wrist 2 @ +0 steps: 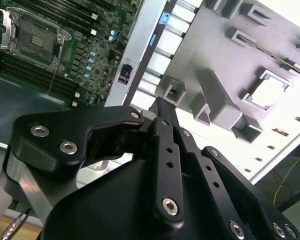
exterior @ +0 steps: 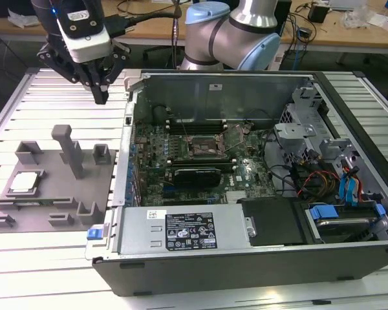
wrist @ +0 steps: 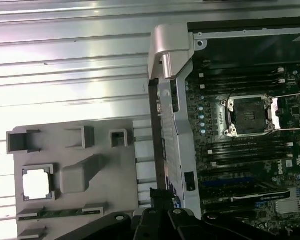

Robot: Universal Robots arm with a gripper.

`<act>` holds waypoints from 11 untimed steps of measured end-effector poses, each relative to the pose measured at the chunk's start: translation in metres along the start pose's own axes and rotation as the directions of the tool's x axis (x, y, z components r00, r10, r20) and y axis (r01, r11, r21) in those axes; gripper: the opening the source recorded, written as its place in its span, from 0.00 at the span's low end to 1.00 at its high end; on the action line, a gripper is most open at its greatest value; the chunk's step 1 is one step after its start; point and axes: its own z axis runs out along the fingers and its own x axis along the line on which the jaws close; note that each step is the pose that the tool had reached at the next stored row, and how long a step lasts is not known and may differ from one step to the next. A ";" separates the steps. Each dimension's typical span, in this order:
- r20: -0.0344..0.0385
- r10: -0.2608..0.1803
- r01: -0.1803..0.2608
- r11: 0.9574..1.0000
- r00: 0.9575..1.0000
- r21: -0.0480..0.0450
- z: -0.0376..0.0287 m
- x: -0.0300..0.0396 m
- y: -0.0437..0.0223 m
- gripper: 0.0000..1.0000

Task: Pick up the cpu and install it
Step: 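Reach for the cpu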

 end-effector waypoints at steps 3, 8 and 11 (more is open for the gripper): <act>0.000 0.001 -0.001 1.000 1.000 0.000 -0.0008 0.0152 -0.0005 0.11; 0.001 0.016 -0.016 1.000 1.000 0.001 -0.0016 0.0358 -0.0011 0.11; 0.001 0.017 -0.017 1.000 1.000 0.001 -0.0021 0.0471 -0.0009 0.11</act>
